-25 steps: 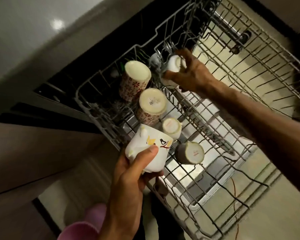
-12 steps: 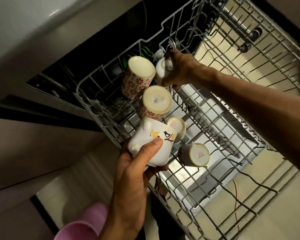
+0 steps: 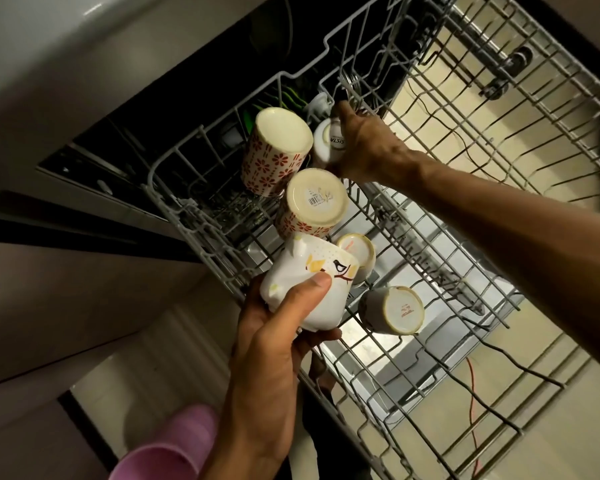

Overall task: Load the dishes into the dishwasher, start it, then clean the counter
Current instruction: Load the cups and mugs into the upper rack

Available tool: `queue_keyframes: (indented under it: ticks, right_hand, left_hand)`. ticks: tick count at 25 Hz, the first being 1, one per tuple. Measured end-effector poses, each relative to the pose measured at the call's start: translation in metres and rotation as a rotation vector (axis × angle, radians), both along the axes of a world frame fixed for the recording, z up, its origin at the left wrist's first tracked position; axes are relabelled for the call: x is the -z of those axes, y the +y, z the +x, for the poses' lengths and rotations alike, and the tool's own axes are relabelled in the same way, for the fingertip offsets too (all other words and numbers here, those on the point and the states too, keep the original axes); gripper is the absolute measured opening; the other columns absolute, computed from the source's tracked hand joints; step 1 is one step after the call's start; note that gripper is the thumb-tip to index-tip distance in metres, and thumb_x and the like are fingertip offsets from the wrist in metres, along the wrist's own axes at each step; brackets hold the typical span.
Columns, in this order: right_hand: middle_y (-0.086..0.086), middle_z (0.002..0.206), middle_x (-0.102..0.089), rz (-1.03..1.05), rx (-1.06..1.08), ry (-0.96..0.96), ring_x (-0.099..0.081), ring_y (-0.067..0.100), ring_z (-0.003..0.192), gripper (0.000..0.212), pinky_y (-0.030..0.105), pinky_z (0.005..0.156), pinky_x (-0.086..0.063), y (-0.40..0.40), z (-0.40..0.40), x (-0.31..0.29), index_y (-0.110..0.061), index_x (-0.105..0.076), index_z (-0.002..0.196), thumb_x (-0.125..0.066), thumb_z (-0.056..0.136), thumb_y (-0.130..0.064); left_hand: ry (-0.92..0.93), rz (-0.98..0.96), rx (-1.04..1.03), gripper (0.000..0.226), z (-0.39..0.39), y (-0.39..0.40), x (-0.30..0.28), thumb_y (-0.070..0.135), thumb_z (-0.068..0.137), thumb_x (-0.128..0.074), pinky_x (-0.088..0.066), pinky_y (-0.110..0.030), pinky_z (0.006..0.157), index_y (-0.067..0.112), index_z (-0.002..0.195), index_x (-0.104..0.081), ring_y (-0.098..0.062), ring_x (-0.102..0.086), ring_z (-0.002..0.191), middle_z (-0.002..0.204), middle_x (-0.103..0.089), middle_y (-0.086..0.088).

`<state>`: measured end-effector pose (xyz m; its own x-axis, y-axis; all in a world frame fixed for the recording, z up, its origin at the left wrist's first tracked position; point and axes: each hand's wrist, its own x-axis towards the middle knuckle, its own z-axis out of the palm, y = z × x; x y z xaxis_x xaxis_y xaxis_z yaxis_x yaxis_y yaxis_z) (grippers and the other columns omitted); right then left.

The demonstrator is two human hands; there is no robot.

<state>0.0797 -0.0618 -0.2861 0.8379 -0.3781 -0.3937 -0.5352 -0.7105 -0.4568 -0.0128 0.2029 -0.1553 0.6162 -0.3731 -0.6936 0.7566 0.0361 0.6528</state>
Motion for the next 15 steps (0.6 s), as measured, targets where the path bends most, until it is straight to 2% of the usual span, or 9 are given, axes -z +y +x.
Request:
queue_keyframes:
  ticks: [2,5,7,10,11,13,15]
  right_hand:
    - [0.015,0.13,-0.056,0.011,0.026,0.006,-0.065,0.024,0.099,0.105,0.024,0.07,-0.051,0.001,-0.004,-0.007,-0.021,-0.028,0.144,-0.074,0.056,-0.053]
    - [0.012,0.144,-0.047,0.034,0.058,-0.024,-0.055,0.029,0.121,0.105,0.03,0.09,-0.048,0.013,-0.021,-0.046,-0.02,-0.021,0.151,-0.081,0.068,-0.042]
    - [0.007,0.148,-0.045,0.066,0.145,-0.091,-0.054,0.024,0.123,0.087,0.029,0.096,-0.047,0.025,-0.051,-0.082,-0.019,-0.027,0.149,-0.077,0.079,-0.033]
    - [-0.009,0.136,-0.055,0.23,0.201,-0.247,-0.061,0.003,0.108,0.055,0.023,0.089,-0.055,0.047,-0.11,-0.129,-0.025,-0.047,0.136,-0.069,0.086,-0.023]
    - [-0.015,0.132,-0.057,0.33,0.18,-0.256,-0.059,-0.002,0.11,0.051,0.025,0.09,-0.055,0.056,-0.129,-0.14,-0.028,-0.051,0.132,-0.068,0.086,-0.018]
    - [-0.022,0.134,-0.054,0.488,0.091,-0.24,-0.052,-0.004,0.123,0.056,0.021,0.101,-0.046,0.071,-0.159,-0.151,-0.036,-0.05,0.133,-0.069,0.086,-0.012]
    - [-0.026,0.143,-0.044,0.519,0.037,-0.235,-0.042,-0.004,0.133,0.066,0.022,0.107,-0.042,0.085,-0.179,-0.153,-0.04,-0.044,0.139,-0.07,0.082,-0.02]
  left_hand:
    - [-0.011,0.005,0.036,0.052,-0.001,0.001,0.004,0.04,0.056,-0.075,-0.055,-0.031,0.067,0.028,0.106,-0.072,-0.017,-0.069,0.094,0.111,-0.071,-0.002]
    - [-0.008,0.041,0.067,0.054,0.001,-0.004,0.008,0.037,0.061,-0.077,-0.052,-0.032,0.069,0.023,0.113,-0.069,-0.016,-0.069,0.094,0.111,-0.071,-0.001]
    - [-0.007,0.043,0.089,0.051,0.003,-0.011,0.008,0.036,0.069,-0.078,-0.051,-0.032,0.07,0.022,0.117,-0.067,-0.012,-0.07,0.092,0.109,-0.072,0.001]
    - [-0.019,0.053,0.106,0.05,0.003,-0.025,0.004,0.042,0.071,-0.072,-0.053,-0.027,0.067,0.026,0.118,-0.065,-0.006,-0.07,0.088,0.108,-0.072,0.006]
    - [-0.025,0.06,0.116,0.051,0.003,-0.03,0.004,0.043,0.071,-0.068,-0.053,-0.023,0.066,0.028,0.119,-0.064,-0.005,-0.07,0.086,0.107,-0.072,0.007]
    - [-0.021,0.087,0.153,0.052,0.001,-0.041,0.006,0.049,0.074,-0.067,-0.055,-0.023,0.068,0.031,0.122,-0.061,-0.005,-0.071,0.086,0.106,-0.072,0.009]
    - [0.013,0.116,0.193,0.058,-0.001,-0.049,0.01,0.063,0.073,-0.068,-0.057,-0.035,0.081,0.035,0.123,-0.059,-0.011,-0.072,0.089,0.104,-0.073,0.008]
